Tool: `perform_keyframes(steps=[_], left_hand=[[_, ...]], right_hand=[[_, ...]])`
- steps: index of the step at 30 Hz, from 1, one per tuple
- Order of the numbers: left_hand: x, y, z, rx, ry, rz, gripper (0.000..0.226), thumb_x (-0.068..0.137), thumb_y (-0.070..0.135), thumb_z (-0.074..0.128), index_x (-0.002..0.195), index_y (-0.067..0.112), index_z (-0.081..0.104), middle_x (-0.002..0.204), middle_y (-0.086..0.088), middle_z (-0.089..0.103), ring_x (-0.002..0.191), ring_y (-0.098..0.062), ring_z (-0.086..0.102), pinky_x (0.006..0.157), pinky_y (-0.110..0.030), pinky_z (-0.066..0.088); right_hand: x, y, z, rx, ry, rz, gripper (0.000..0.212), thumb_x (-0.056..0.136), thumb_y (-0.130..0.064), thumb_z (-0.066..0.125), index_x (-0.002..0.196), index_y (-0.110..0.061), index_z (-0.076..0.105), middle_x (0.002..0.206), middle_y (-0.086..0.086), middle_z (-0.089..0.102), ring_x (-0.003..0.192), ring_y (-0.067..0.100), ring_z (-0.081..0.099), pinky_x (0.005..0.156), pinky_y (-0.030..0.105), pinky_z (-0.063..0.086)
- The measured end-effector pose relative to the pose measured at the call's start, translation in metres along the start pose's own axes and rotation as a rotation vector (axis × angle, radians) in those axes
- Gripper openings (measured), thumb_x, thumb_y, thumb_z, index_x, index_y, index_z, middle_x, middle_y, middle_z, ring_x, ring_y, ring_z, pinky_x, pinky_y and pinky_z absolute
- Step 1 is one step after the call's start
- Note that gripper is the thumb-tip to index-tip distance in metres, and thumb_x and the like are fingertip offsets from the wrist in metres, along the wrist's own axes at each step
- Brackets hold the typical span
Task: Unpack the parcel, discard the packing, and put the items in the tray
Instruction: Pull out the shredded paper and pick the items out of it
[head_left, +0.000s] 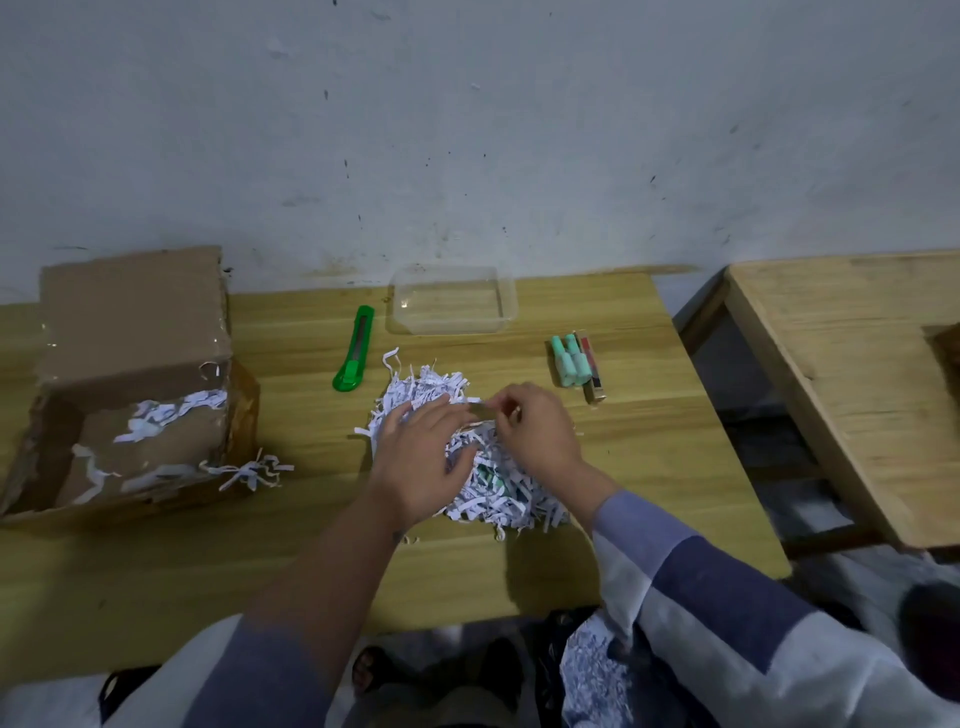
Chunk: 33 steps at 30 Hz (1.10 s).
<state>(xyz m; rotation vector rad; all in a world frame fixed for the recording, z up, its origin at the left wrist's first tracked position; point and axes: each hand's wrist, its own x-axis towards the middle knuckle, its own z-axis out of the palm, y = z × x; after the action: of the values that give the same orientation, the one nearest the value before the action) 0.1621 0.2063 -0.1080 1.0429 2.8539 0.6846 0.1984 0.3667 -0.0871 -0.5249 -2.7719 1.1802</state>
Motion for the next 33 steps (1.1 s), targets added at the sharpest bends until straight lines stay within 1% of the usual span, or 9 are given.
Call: perform_keyframes(steps=[3,7,9,13,18,23,26,29,33], left_hand=[[-0.016,-0.010,0.000,0.000,0.076,0.014,0.046,0.082,0.042,0.036,0.119,0.026,0.060,0.131,0.011,0.058,0.134,-0.010,0.041,0.113,-0.039,0.014],[-0.028,-0.022,0.006,0.070,0.008,-0.020,0.053,0.085,0.048,0.030,0.127,0.026,0.055,0.141,0.011,0.049,0.140,-0.009,0.031,0.114,-0.035,0.003],[-0.028,-0.024,0.007,0.104,-0.043,-0.037,0.056,0.086,0.048,0.025,0.133,0.028,0.049,0.147,0.013,0.041,0.143,-0.007,0.022,0.116,-0.038,-0.001],[-0.024,-0.025,0.004,0.111,-0.104,-0.080,0.042,0.096,0.034,0.039,0.137,0.028,0.043,0.152,0.013,0.032,0.146,-0.006,0.012,0.118,-0.042,-0.002],[-0.022,-0.019,0.005,0.116,-0.149,-0.102,0.045,0.097,0.035,0.038,0.141,0.028,0.037,0.155,0.014,0.024,0.146,-0.006,0.005,0.118,-0.042,-0.004],[-0.021,-0.020,0.008,0.083,-0.171,-0.107,0.049,0.096,0.035,0.041,0.143,0.025,0.035,0.156,0.010,0.024,0.147,-0.009,0.006,0.118,-0.040,-0.003],[-0.021,-0.017,0.007,0.065,-0.175,-0.112,0.049,0.096,0.034,0.042,0.143,0.024,0.036,0.156,0.010,0.025,0.147,-0.009,0.006,0.118,-0.039,-0.003],[-0.021,-0.015,0.004,0.057,-0.179,-0.127,0.048,0.097,0.038,0.039,0.143,0.024,0.036,0.156,0.011,0.025,0.147,-0.008,0.006,0.119,-0.040,-0.002],[-0.018,-0.006,-0.001,-0.033,-0.126,-0.197,0.052,0.097,0.046,0.034,0.145,0.024,0.033,0.154,0.008,0.030,0.146,-0.007,0.010,0.119,-0.042,-0.001]], right_hand=[[-0.022,-0.005,0.009,0.062,-0.078,-0.126,0.012,0.082,-0.012,0.058,0.082,-0.020,0.067,0.085,-0.001,0.069,0.080,0.018,0.061,0.074,0.033,0.051],[-0.033,0.009,0.014,-0.215,-0.204,-0.210,0.013,0.083,-0.027,0.059,0.089,-0.031,0.070,0.096,0.001,0.062,0.099,0.024,0.055,0.084,0.037,0.045],[-0.031,0.012,0.011,-0.275,-0.174,-0.184,0.016,0.086,-0.031,0.056,0.094,-0.032,0.070,0.101,0.001,0.063,0.102,0.024,0.055,0.087,0.039,0.045],[-0.024,0.013,0.003,-0.349,-0.106,-0.113,0.021,0.090,-0.029,0.051,0.102,-0.029,0.068,0.107,0.000,0.063,0.105,0.025,0.055,0.086,0.036,0.043],[-0.020,-0.003,0.010,-0.517,-0.220,-0.032,0.032,0.084,-0.040,0.057,0.113,-0.027,0.059,0.122,0.002,0.055,0.117,0.026,0.049,0.098,0.042,0.034],[-0.012,-0.015,0.017,-0.633,-0.308,0.025,0.046,0.081,-0.029,0.062,0.126,-0.026,0.050,0.127,0.008,0.053,0.121,0.031,0.047,0.101,0.045,0.034],[-0.011,-0.013,0.017,-0.498,-0.238,0.024,0.031,0.078,-0.023,0.065,0.108,-0.030,0.060,0.114,0.005,0.063,0.107,0.029,0.057,0.090,0.037,0.043],[-0.005,-0.013,0.009,-0.169,-0.162,0.100,0.024,0.075,-0.022,0.074,0.094,-0.028,0.062,0.100,-0.001,0.067,0.088,0.023,0.063,0.074,0.031,0.049],[-0.001,-0.017,-0.002,0.191,-0.075,0.123,0.026,0.072,-0.017,0.080,0.089,-0.023,0.061,0.096,-0.005,0.061,0.088,0.015,0.057,0.073,0.025,0.045]])
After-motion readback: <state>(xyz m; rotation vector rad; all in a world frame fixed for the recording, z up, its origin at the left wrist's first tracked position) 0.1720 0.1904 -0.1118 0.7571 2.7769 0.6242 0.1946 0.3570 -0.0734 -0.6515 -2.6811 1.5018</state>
